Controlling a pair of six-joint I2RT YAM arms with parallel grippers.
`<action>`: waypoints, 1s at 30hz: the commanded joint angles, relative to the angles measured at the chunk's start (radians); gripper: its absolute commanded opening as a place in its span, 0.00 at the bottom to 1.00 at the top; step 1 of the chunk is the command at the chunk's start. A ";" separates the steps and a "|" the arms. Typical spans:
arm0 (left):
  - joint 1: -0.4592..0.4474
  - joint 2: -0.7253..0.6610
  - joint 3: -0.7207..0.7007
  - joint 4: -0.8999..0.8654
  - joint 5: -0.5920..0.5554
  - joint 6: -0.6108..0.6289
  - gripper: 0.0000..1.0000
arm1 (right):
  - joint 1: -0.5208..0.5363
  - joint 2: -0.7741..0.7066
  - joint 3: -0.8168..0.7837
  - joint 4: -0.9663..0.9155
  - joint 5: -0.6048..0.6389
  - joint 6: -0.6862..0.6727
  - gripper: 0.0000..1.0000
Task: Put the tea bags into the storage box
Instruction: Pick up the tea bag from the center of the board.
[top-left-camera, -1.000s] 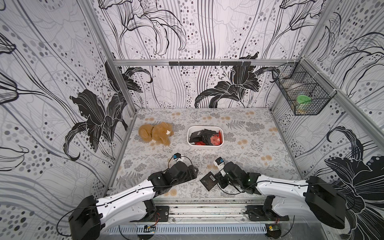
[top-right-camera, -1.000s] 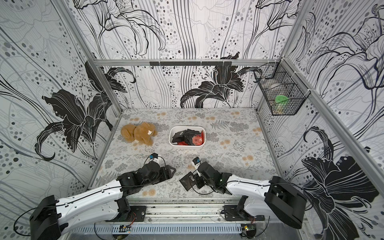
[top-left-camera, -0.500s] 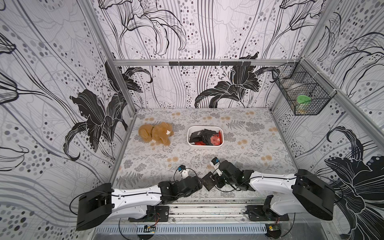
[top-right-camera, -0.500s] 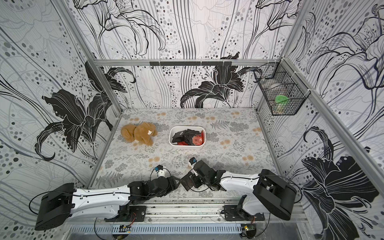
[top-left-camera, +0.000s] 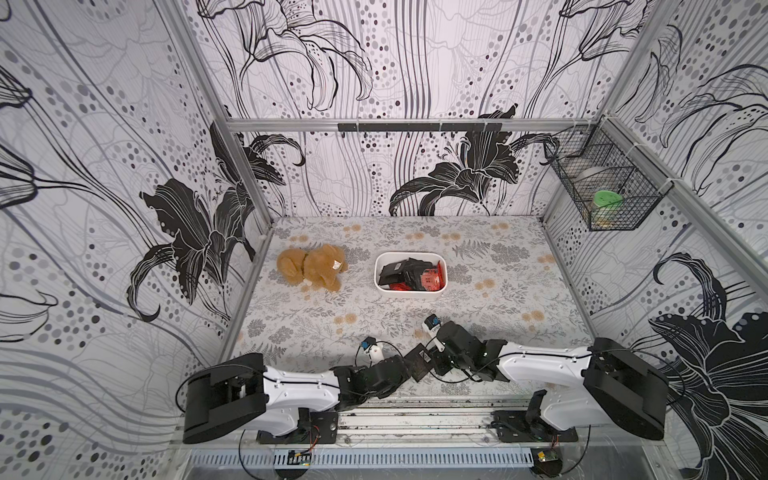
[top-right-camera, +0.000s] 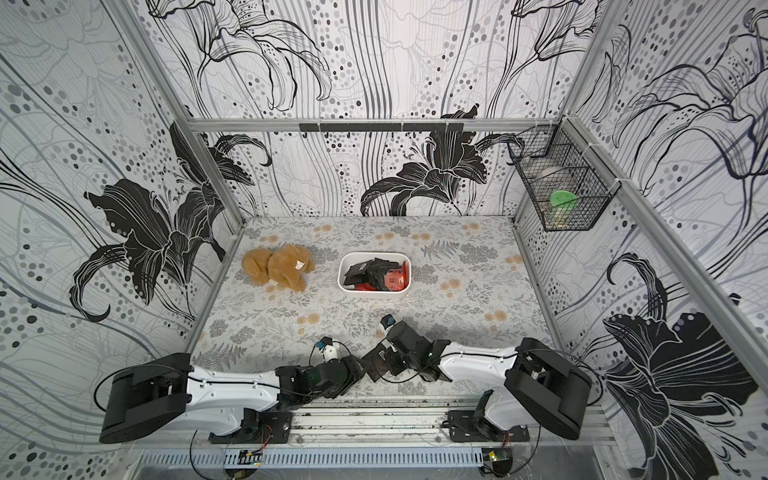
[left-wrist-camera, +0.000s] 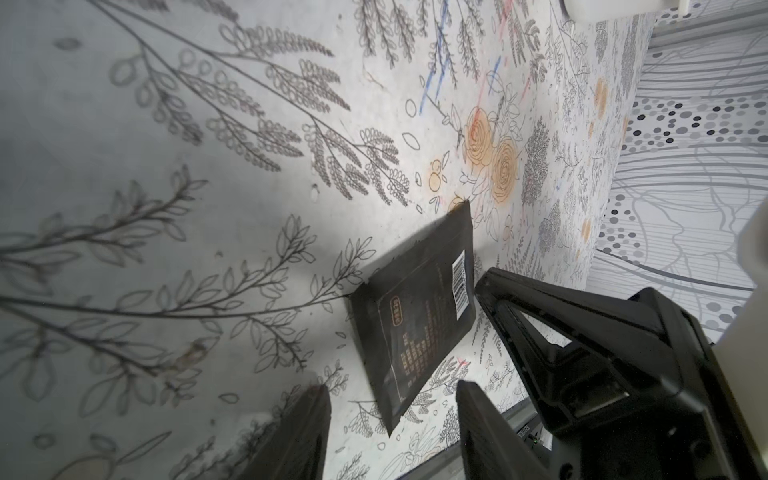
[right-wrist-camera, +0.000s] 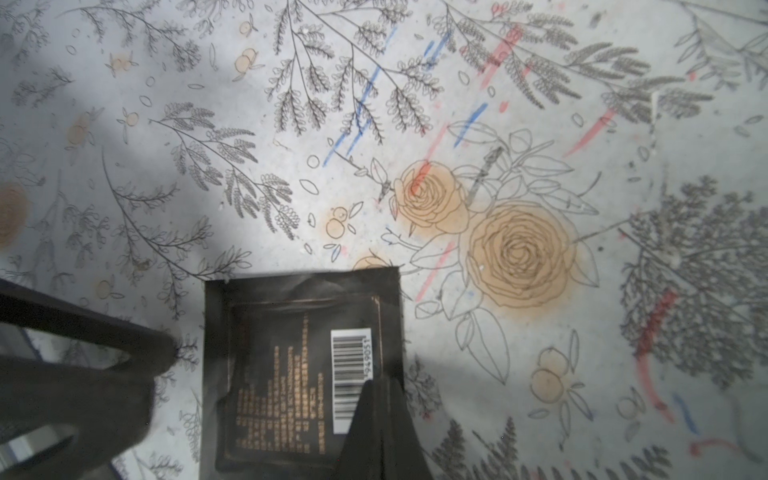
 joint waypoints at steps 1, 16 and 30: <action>-0.009 0.044 -0.014 0.080 -0.002 -0.063 0.53 | 0.003 0.032 0.034 -0.042 0.026 0.009 0.00; -0.024 0.133 -0.008 0.125 -0.030 -0.129 0.51 | 0.003 0.058 0.044 -0.050 0.005 0.007 0.00; -0.007 0.201 0.038 0.104 -0.085 -0.121 0.48 | 0.003 0.067 0.049 -0.042 -0.020 0.005 0.00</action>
